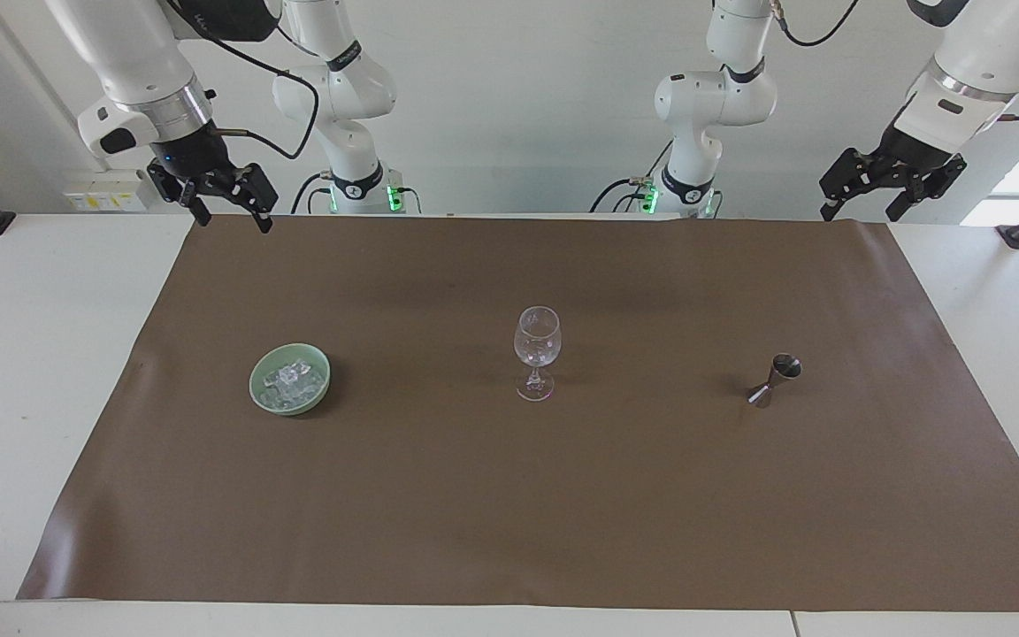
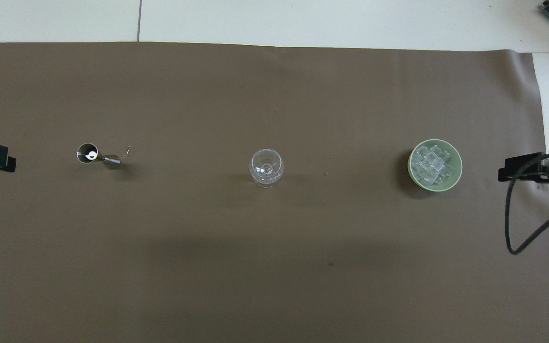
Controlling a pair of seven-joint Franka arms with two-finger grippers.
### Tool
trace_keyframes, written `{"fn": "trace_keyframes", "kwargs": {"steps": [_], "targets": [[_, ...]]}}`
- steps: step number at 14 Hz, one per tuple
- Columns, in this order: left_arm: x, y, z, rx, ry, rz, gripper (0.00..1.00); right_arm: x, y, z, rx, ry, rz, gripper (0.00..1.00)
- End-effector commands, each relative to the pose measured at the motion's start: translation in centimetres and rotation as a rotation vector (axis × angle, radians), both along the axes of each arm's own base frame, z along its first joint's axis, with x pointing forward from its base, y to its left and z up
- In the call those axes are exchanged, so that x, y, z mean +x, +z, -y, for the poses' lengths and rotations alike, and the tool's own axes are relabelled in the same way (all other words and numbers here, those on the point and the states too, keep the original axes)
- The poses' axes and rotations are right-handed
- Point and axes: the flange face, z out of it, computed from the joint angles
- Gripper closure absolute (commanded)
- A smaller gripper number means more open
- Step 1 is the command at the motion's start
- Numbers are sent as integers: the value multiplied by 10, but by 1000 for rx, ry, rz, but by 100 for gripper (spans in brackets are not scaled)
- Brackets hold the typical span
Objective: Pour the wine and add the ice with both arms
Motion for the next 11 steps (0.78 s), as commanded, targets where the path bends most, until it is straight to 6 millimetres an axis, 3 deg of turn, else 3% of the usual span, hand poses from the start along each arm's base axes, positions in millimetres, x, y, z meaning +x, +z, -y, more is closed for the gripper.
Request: {"fn": "trace_keyframes", "kwargs": {"steps": [1,11], "targets": [[-8,-4,3,7,-7,-21,0,-5,2,1,-6,19,-4,0],[-9,-7,-9,4,18,-1,0,-5,2,1,-6,18,-4,0]]}}
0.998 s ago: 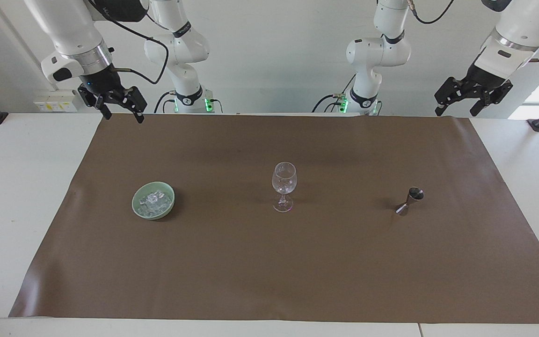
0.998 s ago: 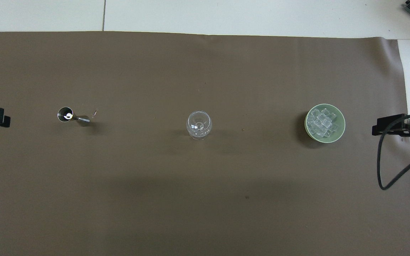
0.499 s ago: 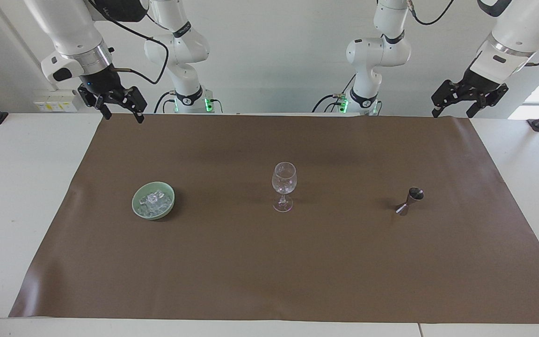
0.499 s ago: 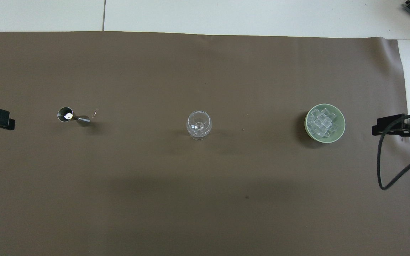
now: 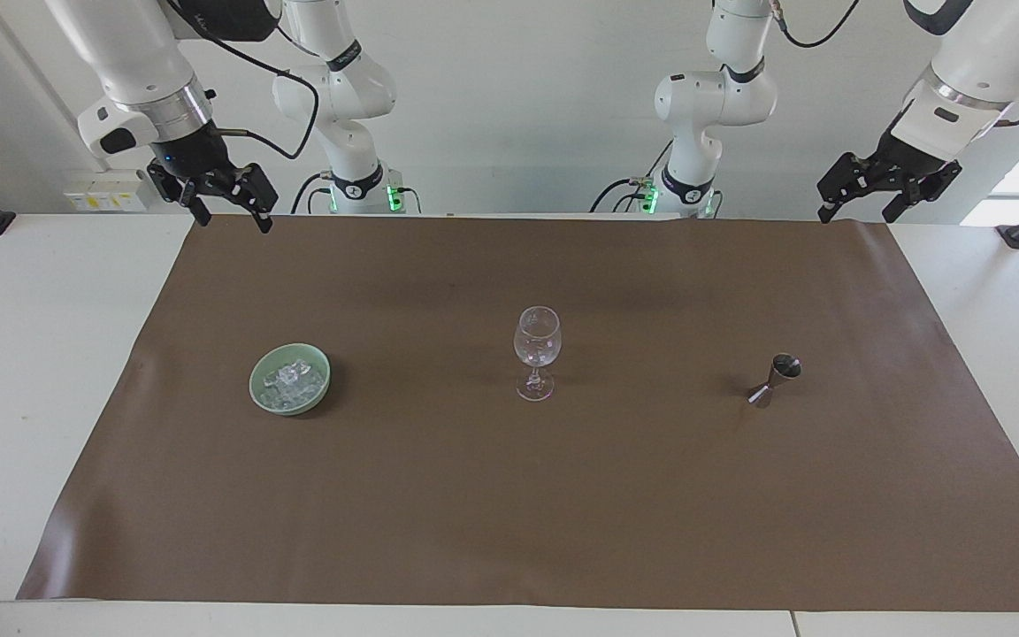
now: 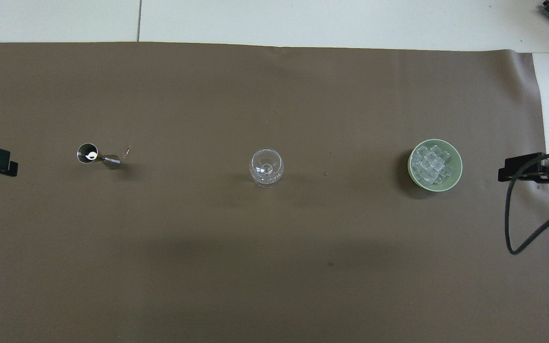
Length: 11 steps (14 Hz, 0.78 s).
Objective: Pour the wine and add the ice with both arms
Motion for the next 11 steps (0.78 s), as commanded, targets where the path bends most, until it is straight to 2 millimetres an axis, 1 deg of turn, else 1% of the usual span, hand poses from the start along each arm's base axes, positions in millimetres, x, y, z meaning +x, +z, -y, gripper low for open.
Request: {"fn": "trace_keyframes", "kwargs": {"steps": [1,4,6,9,11], "targets": [[-7,0,-4,4,5,17,0,-5,2,1,-6,18,-4,0],[-3,3,4,4,-8,46,0,-5,2,1,-6,18,-3,0],[-1,3,4,4,-9,59,0,-6,3,1,-6,18,-3,0],[-2,0,3,-1,-7,51,0,-5,2,1,-6,18,-4,0],[-5,-4,8,-4,-20,42,0,-6,3,1,-6,18,-1,0]]}}
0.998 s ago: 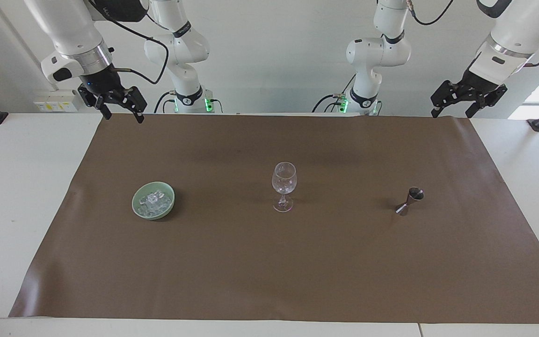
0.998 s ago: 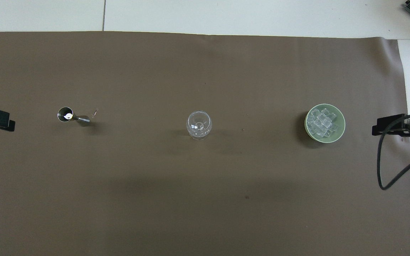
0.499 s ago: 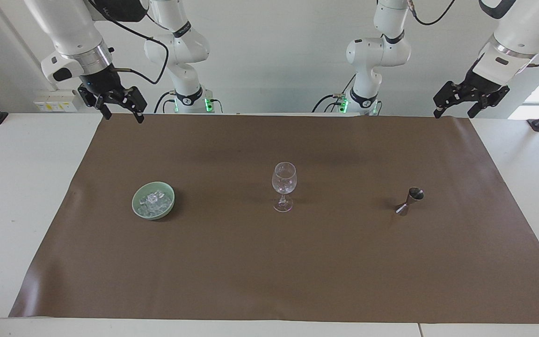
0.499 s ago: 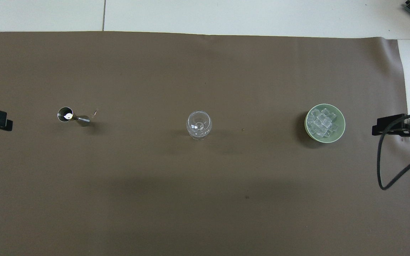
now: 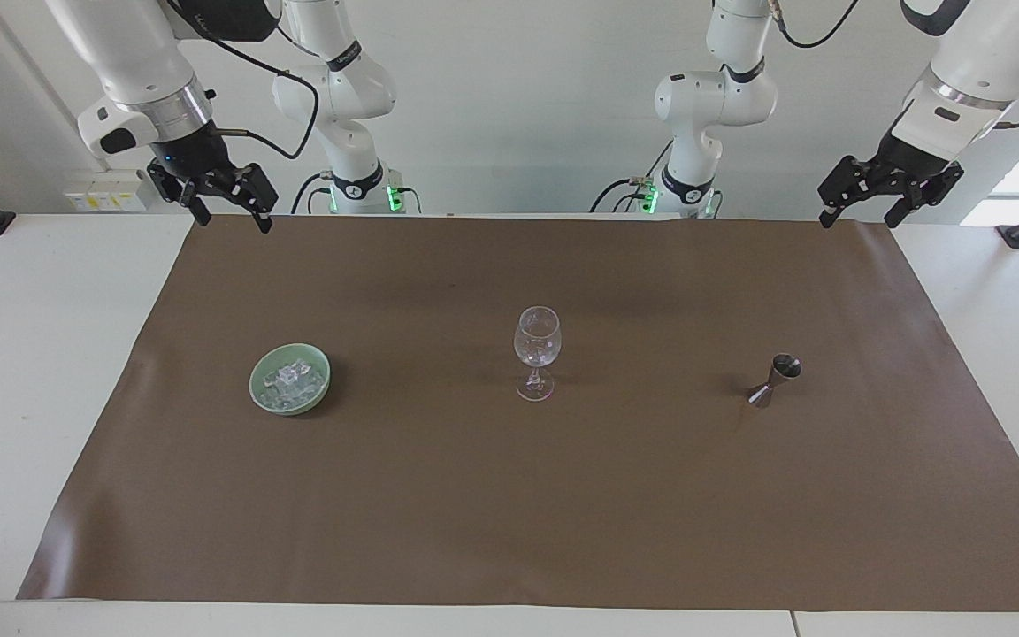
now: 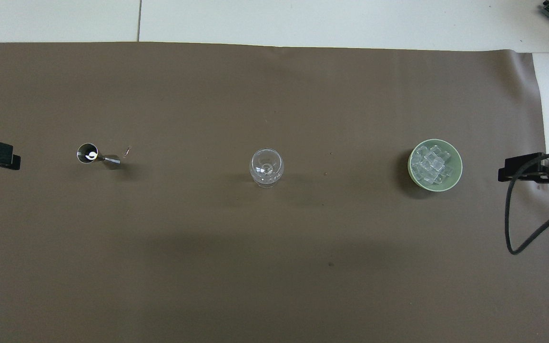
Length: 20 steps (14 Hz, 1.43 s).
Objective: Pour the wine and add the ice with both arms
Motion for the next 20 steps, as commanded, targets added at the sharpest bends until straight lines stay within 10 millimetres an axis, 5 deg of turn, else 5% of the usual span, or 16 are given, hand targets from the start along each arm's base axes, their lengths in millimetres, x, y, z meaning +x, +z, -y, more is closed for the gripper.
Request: {"fn": "trace_keyframes", "kwargs": {"steps": [1,20], "targets": [[-11,-4,7,-3,-20,8,0,-5,2,1,-6,18,-4,0],[-5,-4,18,-21,-3,53,0,-5,2,1,-6,18,-4,0]]}}
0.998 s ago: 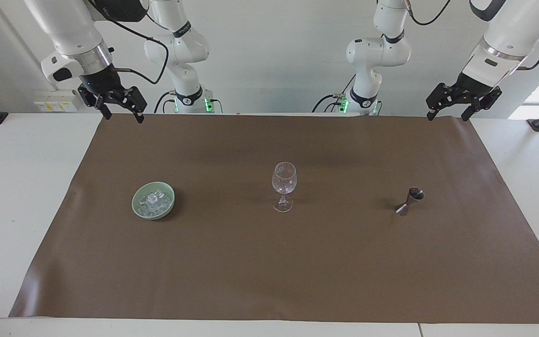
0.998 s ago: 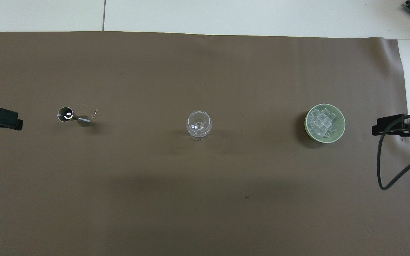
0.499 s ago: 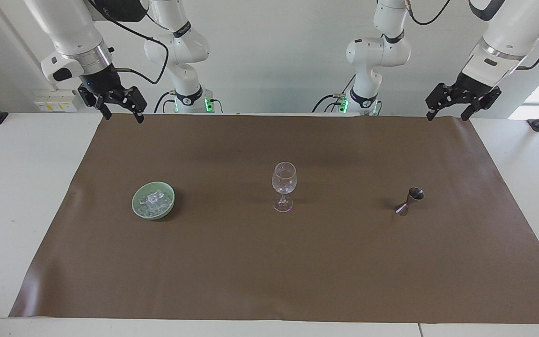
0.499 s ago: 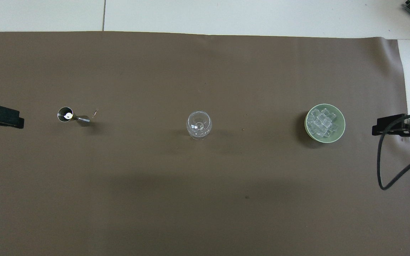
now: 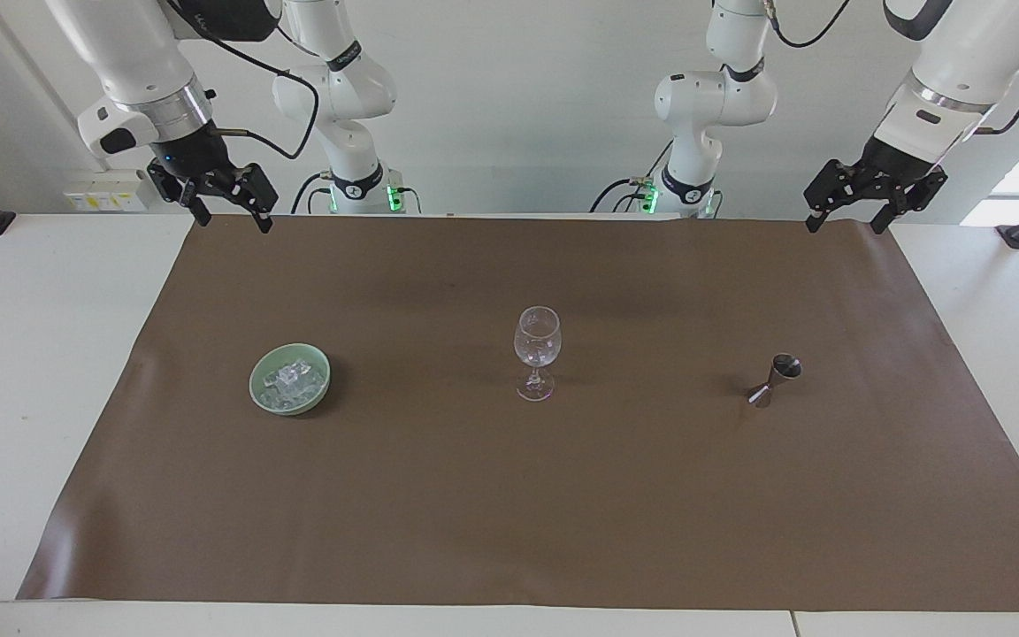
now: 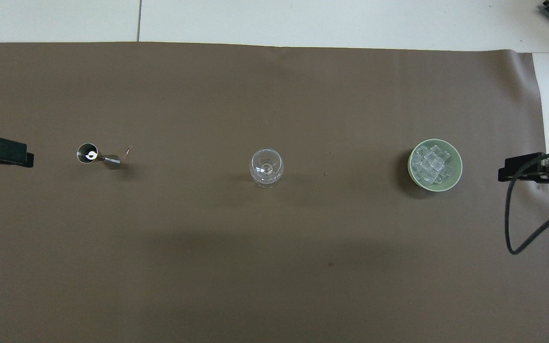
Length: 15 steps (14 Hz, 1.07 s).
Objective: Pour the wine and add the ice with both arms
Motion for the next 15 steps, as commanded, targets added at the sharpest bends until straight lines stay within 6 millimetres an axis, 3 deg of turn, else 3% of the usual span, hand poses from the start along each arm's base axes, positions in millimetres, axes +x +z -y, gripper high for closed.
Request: {"fn": "trace_keyframes", "kwargs": {"steps": [1,4,8,15], "targets": [[-4,0,3,-5,4,11,0,-5,2,1,-6,18,-3,0],[1,1,3,4,4,10,0,-5,2,1,-6,18,-4,0],[25,-4,2,4,10,9,0,-5,2,1,-6,18,-4,0],[64,-29,5,-2,13,19,0,-5,2,1,-6,18,-3,0]]}}
